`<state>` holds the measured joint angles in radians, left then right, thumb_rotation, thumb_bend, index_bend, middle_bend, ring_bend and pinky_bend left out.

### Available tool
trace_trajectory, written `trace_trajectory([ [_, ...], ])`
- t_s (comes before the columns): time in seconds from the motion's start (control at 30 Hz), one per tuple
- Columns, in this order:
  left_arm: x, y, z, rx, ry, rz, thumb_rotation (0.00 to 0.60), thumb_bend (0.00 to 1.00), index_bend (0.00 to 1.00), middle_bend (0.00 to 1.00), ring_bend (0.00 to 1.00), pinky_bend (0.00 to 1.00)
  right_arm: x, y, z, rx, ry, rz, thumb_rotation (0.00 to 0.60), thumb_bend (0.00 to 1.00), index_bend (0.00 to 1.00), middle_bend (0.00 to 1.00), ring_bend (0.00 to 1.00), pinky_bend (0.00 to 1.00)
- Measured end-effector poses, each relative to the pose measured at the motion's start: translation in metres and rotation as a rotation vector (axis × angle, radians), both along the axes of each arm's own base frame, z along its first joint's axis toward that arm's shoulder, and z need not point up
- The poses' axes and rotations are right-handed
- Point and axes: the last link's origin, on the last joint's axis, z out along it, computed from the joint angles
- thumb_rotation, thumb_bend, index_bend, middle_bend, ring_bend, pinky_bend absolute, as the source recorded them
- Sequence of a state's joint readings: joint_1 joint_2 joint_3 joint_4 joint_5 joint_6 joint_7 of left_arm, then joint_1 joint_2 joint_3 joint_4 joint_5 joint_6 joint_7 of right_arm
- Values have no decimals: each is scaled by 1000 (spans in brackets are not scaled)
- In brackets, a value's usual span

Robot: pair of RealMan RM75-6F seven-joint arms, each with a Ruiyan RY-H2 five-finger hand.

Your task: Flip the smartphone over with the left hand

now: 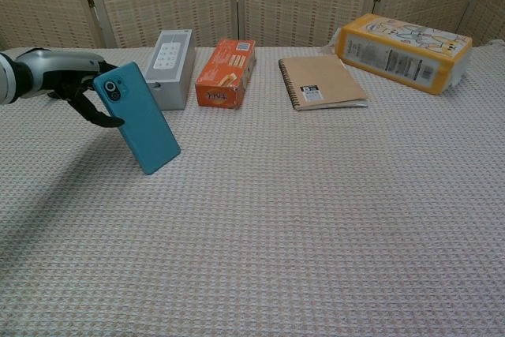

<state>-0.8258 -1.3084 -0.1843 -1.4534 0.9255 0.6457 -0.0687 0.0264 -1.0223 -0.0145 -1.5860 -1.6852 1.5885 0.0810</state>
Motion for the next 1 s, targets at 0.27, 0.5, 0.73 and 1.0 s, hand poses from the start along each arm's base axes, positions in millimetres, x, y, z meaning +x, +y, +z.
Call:
trace_trajectory([
  [0.27,-14,6,3,28,71,12,600,343,176,72,22,143,0,0,0,3,1,-2,600,254,127,166,129,151],
  [0.5,-30,8,1,37,147,35,600,343,175,72,21,143,0,-1,0,6,4,-3,600,254,127,166,129,151],
  [0.73,-36,8,1,44,198,50,600,343,125,31,0,143,1,0,-1,8,4,-2,600,254,127,166,129,151],
  [1.0,-33,8,13,158,223,33,600,343,91,0,0,143,1,1,2,1,8,2,600,254,127,166,129,151],
])
